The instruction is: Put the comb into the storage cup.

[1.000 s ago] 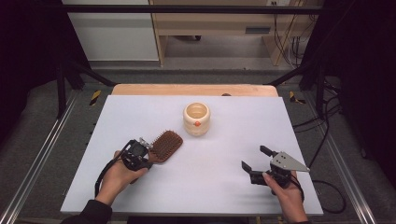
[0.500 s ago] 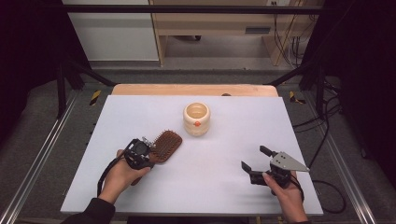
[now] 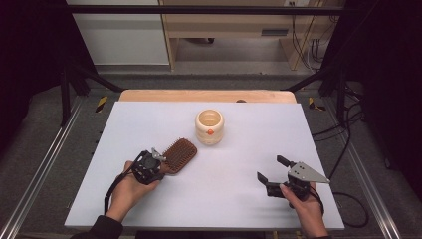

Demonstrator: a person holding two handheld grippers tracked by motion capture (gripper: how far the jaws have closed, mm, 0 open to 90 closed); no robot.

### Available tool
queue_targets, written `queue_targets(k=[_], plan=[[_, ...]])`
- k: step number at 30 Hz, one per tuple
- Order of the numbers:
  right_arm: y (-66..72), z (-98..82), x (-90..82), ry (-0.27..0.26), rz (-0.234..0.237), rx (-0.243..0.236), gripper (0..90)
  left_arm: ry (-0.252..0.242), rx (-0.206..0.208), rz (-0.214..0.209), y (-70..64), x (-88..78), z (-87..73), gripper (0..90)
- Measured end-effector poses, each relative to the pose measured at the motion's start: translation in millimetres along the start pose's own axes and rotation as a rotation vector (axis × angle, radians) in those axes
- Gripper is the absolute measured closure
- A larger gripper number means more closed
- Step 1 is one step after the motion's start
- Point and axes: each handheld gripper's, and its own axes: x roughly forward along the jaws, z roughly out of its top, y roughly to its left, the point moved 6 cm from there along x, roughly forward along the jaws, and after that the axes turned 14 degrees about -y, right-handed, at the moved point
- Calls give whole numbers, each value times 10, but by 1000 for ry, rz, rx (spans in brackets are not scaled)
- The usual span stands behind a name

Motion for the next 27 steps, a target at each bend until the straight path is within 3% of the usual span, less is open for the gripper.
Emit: queue_targets(k=[3, 8, 15, 21, 27], plan=[[4, 7, -4, -3, 1, 1, 75, -30, 8, 8, 1, -36, -4, 726], [8, 17, -6, -9, 2, 6, 75, -141, 5, 12, 5, -145, 17, 726], [82, 47, 23, -16, 17, 9, 74, -311, -43, 15, 3, -233, 1, 726], [194, 87, 102, -20, 33, 24, 70, -375, -63, 21, 17, -238, -4, 725], [332, 103, 207, 5, 51, 80, 57, -421, -55, 37, -2, -273, 10, 726]])
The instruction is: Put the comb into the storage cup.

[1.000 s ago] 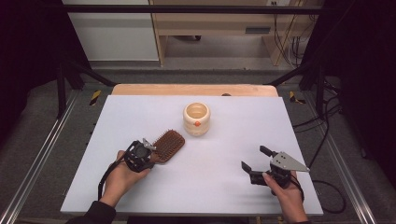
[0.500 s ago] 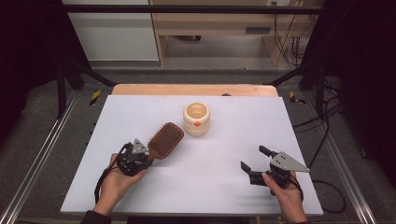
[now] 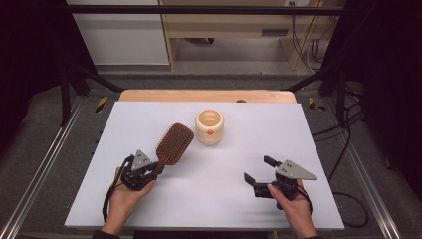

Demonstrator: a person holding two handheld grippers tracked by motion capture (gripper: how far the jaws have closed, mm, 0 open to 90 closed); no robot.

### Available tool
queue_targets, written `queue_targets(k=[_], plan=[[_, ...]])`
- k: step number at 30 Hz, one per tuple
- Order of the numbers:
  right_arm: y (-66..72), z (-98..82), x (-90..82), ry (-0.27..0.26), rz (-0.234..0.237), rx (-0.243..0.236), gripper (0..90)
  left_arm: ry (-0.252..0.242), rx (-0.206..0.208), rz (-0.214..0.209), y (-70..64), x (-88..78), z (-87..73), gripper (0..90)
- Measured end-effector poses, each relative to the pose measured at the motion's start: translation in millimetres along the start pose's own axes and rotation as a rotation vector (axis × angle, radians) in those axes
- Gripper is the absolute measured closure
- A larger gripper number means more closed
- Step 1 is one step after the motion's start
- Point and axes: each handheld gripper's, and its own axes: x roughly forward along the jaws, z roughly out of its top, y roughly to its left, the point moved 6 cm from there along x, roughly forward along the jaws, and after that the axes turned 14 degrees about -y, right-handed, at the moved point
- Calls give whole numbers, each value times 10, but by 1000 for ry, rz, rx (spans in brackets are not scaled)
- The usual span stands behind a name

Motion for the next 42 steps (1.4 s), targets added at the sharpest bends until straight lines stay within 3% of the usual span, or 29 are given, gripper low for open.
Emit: queue_targets(k=[7, 16, 29, 42], plan=[[111, 84, 80, -16, 7, 45, 45, -29, -1, 4, -10, -13, 3, 726], [109, 182, 223, 0, -34, 74, 58, -76, 3, 7, -23, -47, 40, 726], [207, 309, 412, 23, -24, 96, 65, -111, 5, 6, -78, -72, 71, 726], [268, 435, 505, 8, -21, 116, 66, -161, 22, -3, -148, -92, 130, 726]])
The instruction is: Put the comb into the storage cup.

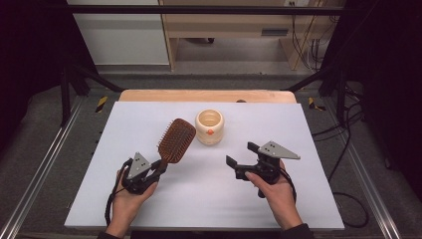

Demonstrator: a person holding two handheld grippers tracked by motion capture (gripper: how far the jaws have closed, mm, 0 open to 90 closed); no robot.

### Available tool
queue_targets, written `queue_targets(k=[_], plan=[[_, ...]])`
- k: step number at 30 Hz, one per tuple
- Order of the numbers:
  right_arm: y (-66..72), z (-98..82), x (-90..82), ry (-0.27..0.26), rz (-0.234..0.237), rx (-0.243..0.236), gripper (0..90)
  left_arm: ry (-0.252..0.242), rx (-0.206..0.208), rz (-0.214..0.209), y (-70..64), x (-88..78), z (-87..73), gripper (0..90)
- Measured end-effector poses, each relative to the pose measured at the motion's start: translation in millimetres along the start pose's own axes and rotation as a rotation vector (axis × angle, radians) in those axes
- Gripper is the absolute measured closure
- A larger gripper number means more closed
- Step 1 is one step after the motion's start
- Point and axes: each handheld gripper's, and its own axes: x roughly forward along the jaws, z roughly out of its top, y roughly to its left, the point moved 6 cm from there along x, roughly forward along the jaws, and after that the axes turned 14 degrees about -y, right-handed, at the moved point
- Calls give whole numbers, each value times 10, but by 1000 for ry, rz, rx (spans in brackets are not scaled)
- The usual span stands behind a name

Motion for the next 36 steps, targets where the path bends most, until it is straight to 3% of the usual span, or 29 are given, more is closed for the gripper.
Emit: queue_targets(k=[7, 18, 36], plan=[[143, -23, 112, 12, 25, 12, 66, -21, 6, -9, -25, -28, 30, 726], [357, -98, 329, 27, 56, 68, 65, -47, 11, -30, -58, -57, 51, 726], [551, 2, 532, 17, 102, 81, 61, -85, 27, -49, -126, -53, 88, 726]])
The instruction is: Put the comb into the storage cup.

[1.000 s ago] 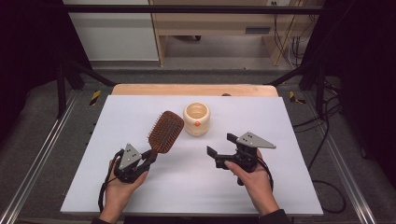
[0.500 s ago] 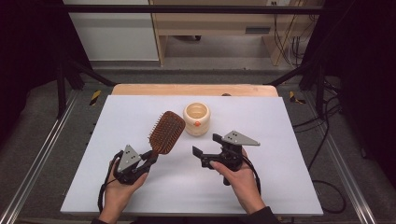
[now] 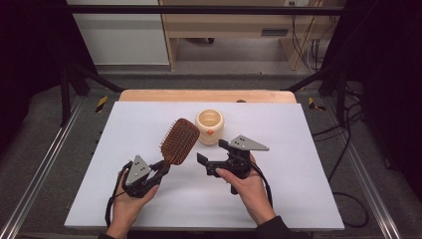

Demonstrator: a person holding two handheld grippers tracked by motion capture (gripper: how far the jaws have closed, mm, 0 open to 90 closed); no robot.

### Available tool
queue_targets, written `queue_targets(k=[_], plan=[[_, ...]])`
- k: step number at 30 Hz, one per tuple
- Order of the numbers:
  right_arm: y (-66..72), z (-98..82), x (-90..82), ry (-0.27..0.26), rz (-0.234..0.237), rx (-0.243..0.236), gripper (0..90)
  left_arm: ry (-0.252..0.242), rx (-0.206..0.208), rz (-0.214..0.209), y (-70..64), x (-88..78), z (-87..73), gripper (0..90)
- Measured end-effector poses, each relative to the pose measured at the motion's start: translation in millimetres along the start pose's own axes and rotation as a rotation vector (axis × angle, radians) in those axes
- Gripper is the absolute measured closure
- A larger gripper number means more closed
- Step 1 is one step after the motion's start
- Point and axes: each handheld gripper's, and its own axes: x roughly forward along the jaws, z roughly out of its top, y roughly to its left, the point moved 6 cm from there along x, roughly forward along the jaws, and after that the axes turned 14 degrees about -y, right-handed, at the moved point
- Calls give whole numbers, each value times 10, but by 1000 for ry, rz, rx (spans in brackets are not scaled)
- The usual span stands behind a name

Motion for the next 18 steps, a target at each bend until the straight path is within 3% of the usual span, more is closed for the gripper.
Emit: queue_targets(k=[8, 18], plan=[[101, -19, 63, 8, 19, 1, 56, -9, 18, -16, -77, 15, 17, 726], [118, -22, 78, 11, 22, 7, 54, -20, 35, -30, -127, 26, 35, 726]])
